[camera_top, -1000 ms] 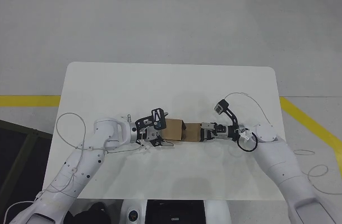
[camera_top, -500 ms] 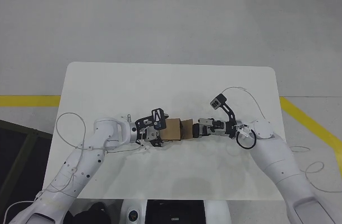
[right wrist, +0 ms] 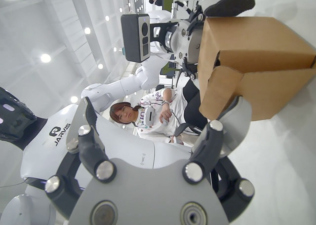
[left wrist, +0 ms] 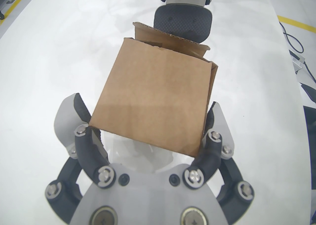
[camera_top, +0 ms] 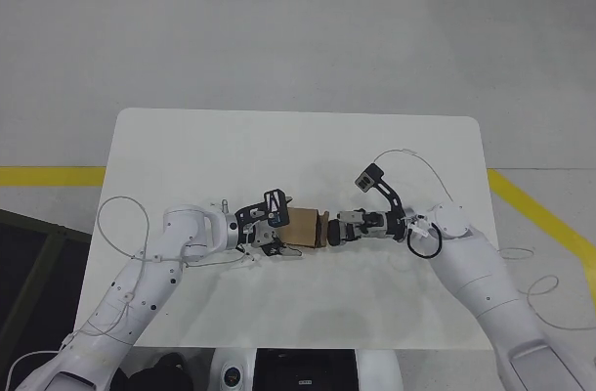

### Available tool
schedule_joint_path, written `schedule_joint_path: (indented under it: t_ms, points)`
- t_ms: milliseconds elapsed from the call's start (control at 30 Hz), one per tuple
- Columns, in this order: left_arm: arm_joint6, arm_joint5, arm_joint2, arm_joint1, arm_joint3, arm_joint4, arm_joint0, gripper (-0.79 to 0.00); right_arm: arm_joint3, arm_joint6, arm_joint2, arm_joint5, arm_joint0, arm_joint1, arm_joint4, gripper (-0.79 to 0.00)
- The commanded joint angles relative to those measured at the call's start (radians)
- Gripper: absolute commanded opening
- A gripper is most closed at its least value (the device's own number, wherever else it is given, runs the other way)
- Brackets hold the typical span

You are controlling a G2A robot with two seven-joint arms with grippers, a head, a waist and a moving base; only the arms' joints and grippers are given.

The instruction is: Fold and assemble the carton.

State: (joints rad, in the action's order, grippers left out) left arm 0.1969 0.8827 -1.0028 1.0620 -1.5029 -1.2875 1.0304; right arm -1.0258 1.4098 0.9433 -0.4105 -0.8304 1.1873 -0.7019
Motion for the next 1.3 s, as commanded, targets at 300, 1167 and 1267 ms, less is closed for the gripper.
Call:
schedule_joint_path:
  t_ms: [300, 1167, 1267]
  points:
    - [-0.002, 0.0, 0.003, 0.0, 0.0, -0.001, 0.001, 0.0, -0.003, -0.006, -0.015, -0.006, 0.014, -0.004, -0.003, 0.0]
    - [0.006, 0.002, 0.002, -0.002, -0.002, -0.003, 0.004, 0.0, 0.054, -0.036, -0.054, -0.035, 0.012, 0.007, 0.003, -0.32]
    - [0.009, 0.001, 0.001, -0.003, -0.001, -0.001, 0.004, 0.0, 0.062, -0.037, -0.059, -0.037, 0.013, 0.008, 0.005, -0.409]
